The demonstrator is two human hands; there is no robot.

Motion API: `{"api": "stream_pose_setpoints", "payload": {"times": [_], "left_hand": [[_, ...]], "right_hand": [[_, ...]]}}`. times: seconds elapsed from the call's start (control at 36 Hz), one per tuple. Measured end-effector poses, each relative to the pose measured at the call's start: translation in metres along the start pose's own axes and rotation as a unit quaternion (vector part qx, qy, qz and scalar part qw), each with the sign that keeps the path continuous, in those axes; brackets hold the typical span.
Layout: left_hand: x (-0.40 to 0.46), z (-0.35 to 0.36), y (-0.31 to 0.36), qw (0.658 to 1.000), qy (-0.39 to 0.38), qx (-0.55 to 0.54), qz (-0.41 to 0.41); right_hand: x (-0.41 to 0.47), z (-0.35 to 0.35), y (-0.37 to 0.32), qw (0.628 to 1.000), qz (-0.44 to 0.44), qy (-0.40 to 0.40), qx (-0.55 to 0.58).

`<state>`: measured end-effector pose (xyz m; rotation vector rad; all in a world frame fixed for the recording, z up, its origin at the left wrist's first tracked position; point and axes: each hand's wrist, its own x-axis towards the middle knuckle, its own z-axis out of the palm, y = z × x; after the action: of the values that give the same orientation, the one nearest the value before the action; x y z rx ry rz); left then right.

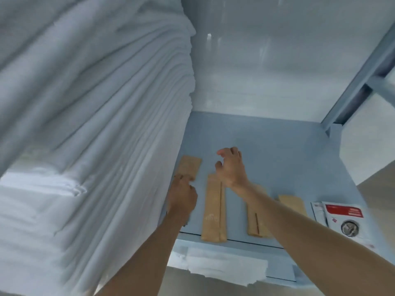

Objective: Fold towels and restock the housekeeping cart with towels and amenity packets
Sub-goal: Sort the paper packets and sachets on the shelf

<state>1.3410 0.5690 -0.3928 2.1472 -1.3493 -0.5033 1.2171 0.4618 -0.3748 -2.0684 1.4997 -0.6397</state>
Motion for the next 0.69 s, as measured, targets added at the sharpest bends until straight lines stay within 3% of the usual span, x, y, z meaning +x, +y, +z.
{"api": "stream_pose_setpoints", "payload": {"times": [0.11,0.33,0.58,0.69], "left_hand": [[-0.034,-0.042,0.042,0.989,0.010,-0.142,-0.046],[-0.102,-0.128,0.124,0.932,0.021,-0.361,-0.005],[-0.230,-0.172,0.141,0.860,-0.035,-0.505,0.065],[-0.277,-0.177,0.137,0.836,-0.065,-0.540,0.068]], "right_hand": [[-0.035,-0.071,-0.002,0.995,0.057,0.038,0.078],[-0.125,-0.195,-0.023,0.945,0.144,0.111,0.273],[-0.289,-0.247,-0.080,0.893,0.105,0.163,0.406],[-0.350,-0.250,-0.103,0.881,0.077,0.151,0.442]]}}
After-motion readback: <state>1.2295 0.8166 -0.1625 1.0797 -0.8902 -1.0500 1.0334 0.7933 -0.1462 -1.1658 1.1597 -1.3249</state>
